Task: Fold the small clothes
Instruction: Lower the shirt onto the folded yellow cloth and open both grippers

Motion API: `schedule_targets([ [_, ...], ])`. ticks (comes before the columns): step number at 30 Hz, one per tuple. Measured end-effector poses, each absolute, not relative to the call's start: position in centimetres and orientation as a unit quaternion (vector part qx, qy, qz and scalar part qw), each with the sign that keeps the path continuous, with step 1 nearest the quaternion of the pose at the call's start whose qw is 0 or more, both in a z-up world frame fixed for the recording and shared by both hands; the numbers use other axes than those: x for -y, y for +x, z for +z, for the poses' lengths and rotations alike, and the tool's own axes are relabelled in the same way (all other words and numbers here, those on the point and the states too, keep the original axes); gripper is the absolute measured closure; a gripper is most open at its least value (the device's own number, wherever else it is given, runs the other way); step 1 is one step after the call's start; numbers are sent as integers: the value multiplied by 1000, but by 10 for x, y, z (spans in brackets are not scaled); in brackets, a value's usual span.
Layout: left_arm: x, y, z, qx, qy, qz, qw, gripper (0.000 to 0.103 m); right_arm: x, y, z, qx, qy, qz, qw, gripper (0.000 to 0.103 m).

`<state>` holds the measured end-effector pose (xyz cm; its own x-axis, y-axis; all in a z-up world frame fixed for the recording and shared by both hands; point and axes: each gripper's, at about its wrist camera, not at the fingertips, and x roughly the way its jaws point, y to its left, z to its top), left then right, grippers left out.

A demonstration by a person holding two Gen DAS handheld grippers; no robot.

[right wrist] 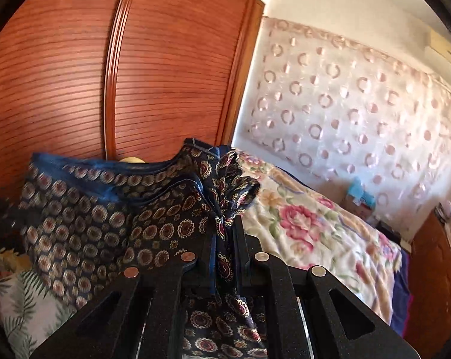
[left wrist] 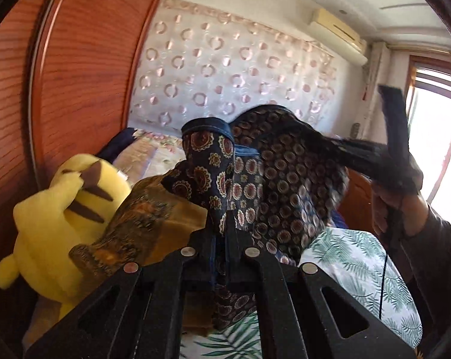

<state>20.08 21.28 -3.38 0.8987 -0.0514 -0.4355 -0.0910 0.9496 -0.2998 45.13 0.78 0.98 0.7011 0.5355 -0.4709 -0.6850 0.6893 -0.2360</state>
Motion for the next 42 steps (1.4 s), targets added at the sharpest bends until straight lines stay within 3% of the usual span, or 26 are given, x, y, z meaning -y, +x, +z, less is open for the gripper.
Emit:
schedule_targets([
  [10, -236, 193, -73, -246, -176, 57, 951, 98, -102, 500, -36, -197, -267, 354, 874, 96],
  [24, -217, 167, -69, -237, -158, 68, 956, 98, -115, 501, -22, -167, -252, 396, 867, 96],
  [26, -221, 171, -72, -248, -157, 74, 953, 98, -117, 506, -28, -185, -252, 394, 864, 92],
  [29, -227, 170, -75, -255, -160, 83, 950, 83, -115, 514, -39, -204, -263, 376, 865, 85],
  [31, -227, 165, -73, -244, -149, 95, 954, 58, -107, 521, -43, -209, -257, 369, 869, 85],
  [34, -228, 157, -66, -225, -136, 105, 959, 43, -90, 530, -46, -223, -234, 361, 875, 77],
  [38, -228, 160, -60, -222, -124, 110, 961, 39, -66, 539, -46, -221, -210, 336, 891, 64],
  [42, -225, 171, -60, -235, -103, 111, 960, 33, -45, 535, -42, -235, -153, 372, 885, 64],
])
